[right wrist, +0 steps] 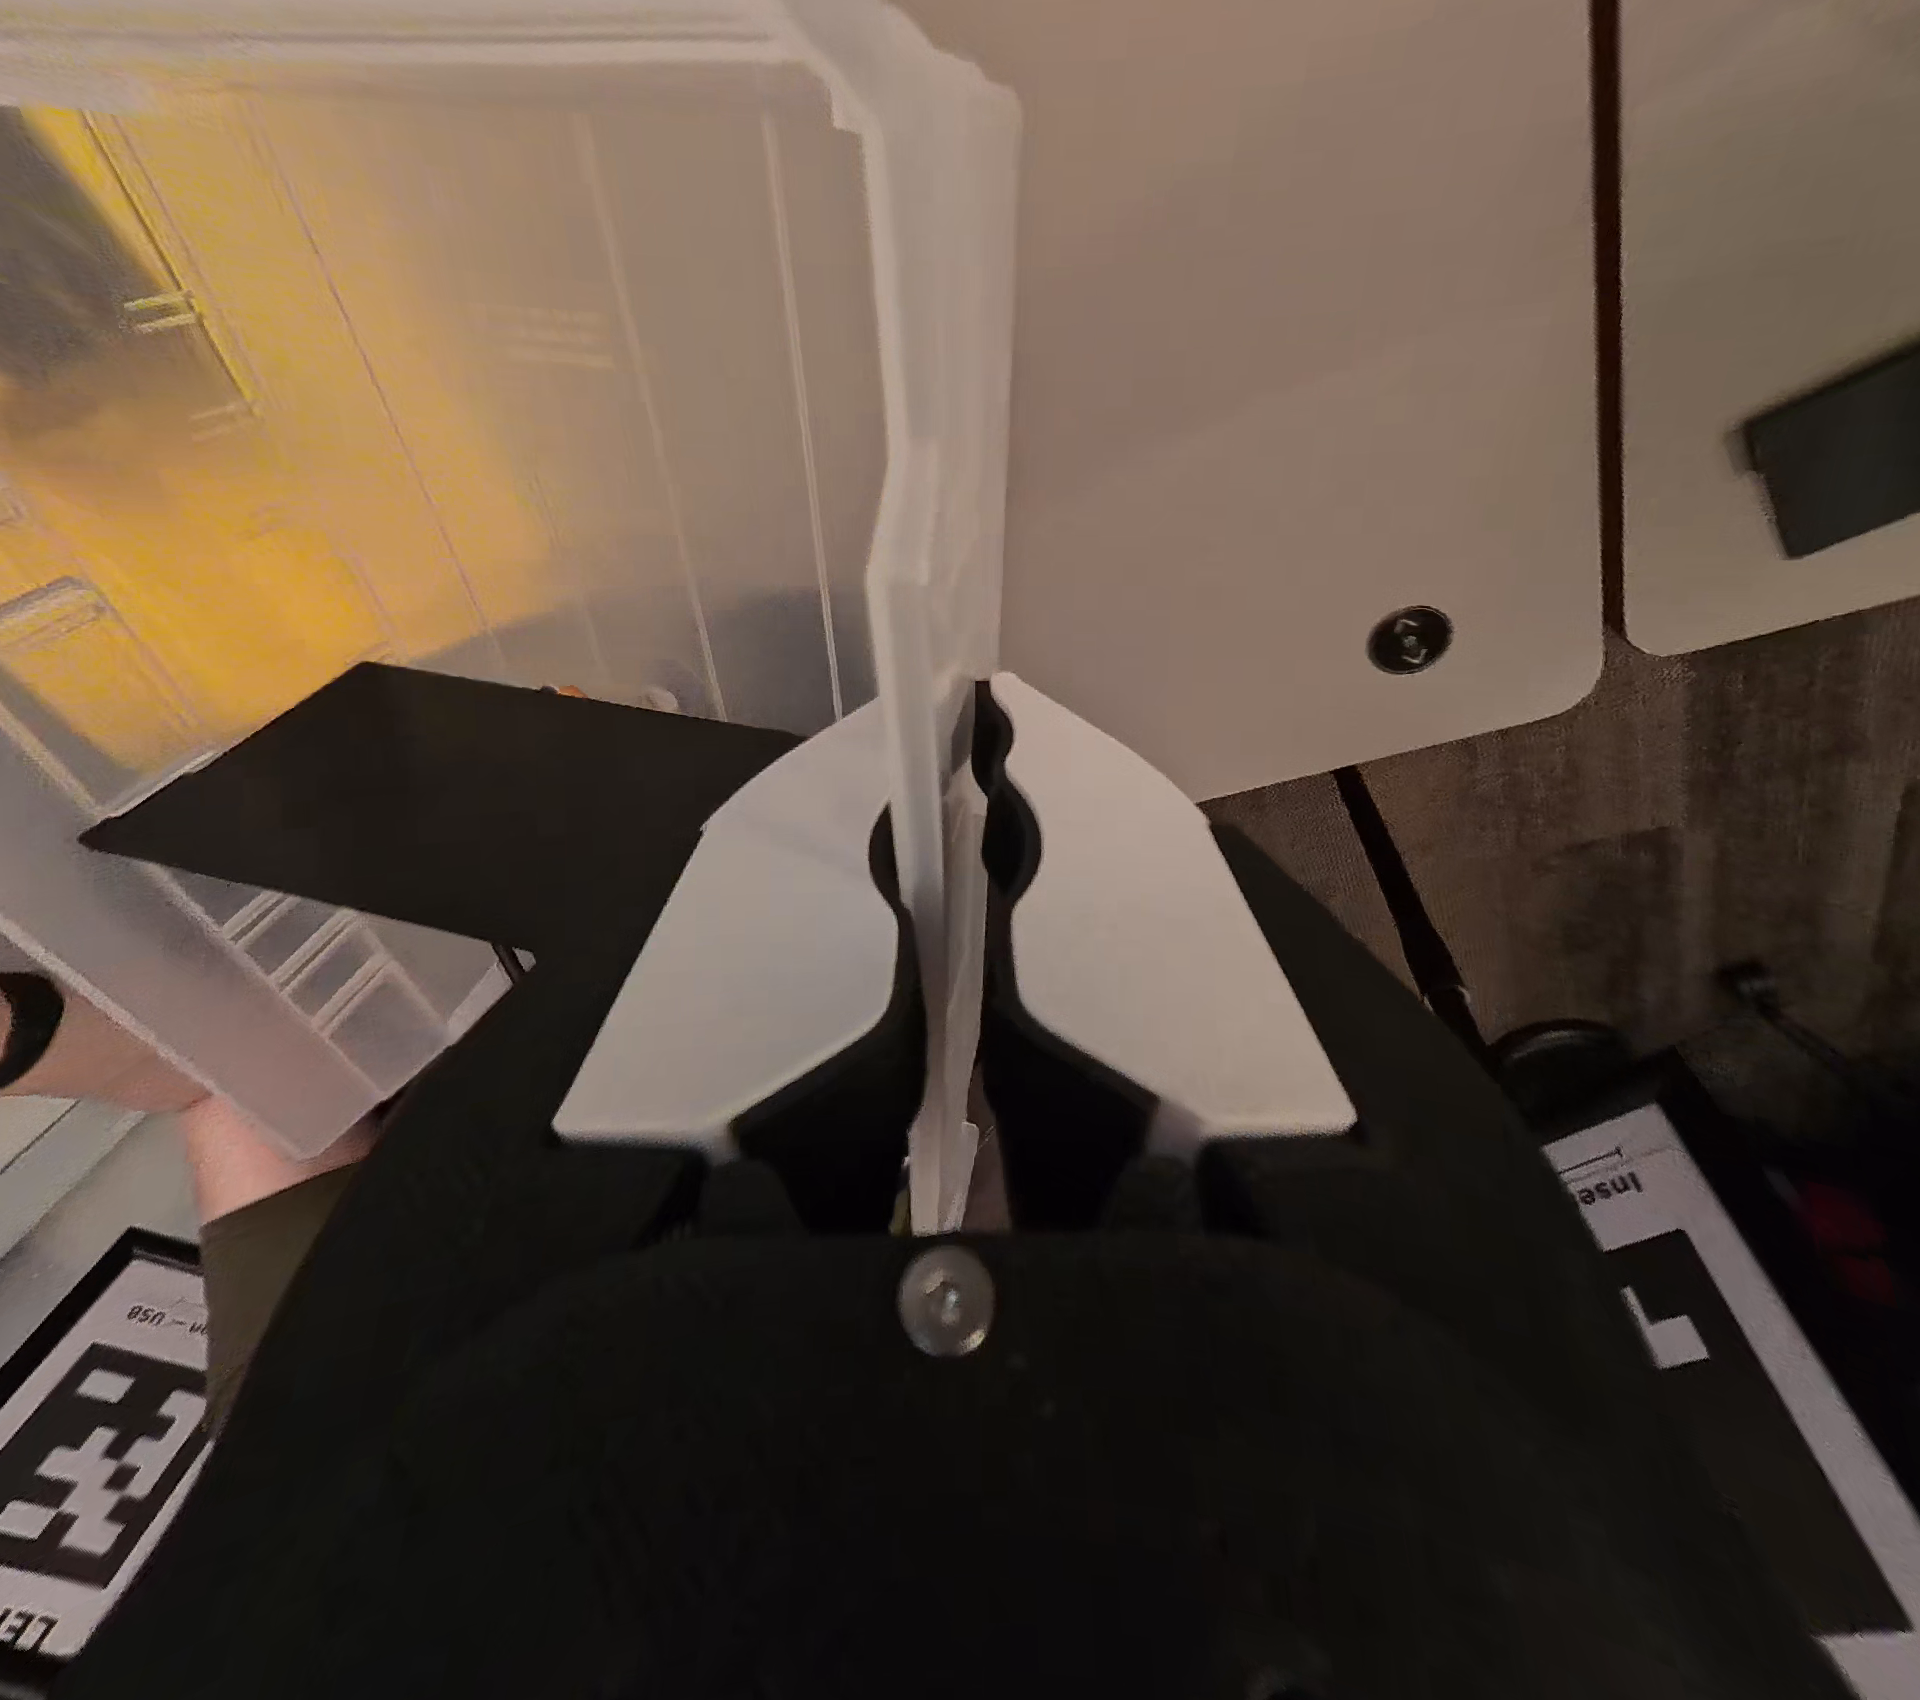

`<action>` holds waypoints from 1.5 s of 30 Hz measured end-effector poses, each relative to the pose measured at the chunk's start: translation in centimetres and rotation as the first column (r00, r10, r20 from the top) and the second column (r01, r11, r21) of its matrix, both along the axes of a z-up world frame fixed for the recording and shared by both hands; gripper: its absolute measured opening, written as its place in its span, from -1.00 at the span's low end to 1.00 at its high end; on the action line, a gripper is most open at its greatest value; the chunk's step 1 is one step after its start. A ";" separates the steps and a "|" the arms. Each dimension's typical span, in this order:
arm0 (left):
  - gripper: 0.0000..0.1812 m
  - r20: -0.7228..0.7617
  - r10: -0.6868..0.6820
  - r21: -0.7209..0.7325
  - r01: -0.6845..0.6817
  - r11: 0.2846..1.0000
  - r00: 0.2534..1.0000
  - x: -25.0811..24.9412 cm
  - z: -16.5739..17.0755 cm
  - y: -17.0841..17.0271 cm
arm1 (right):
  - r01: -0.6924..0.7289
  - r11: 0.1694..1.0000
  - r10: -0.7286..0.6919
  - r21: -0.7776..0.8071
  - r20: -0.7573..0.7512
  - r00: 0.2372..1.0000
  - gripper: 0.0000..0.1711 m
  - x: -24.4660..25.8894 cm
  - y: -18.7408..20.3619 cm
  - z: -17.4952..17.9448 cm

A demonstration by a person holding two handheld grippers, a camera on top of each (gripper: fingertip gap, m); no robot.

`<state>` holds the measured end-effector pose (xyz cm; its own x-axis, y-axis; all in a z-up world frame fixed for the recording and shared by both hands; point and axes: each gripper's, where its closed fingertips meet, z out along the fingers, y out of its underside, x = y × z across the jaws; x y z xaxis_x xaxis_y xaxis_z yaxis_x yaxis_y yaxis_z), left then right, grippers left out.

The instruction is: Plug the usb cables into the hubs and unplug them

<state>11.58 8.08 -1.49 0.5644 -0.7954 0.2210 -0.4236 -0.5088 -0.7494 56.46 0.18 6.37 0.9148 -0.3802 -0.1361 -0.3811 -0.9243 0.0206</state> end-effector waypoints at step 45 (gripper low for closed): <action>-0.95 -0.532 0.278 -0.341 -0.502 0.795 0.800 -19.6 -6.9 8.8 | -0.263 0.965 0.259 0.012 -0.222 0.940 -0.88 -3.8 12.5 -18.0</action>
<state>-7.99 16.87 -8.39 0.9236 -0.3561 0.1423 -0.3291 -0.9265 -0.1827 52.63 12.63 -11.64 0.9303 -0.1366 -0.3403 -0.1109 -0.9894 0.0941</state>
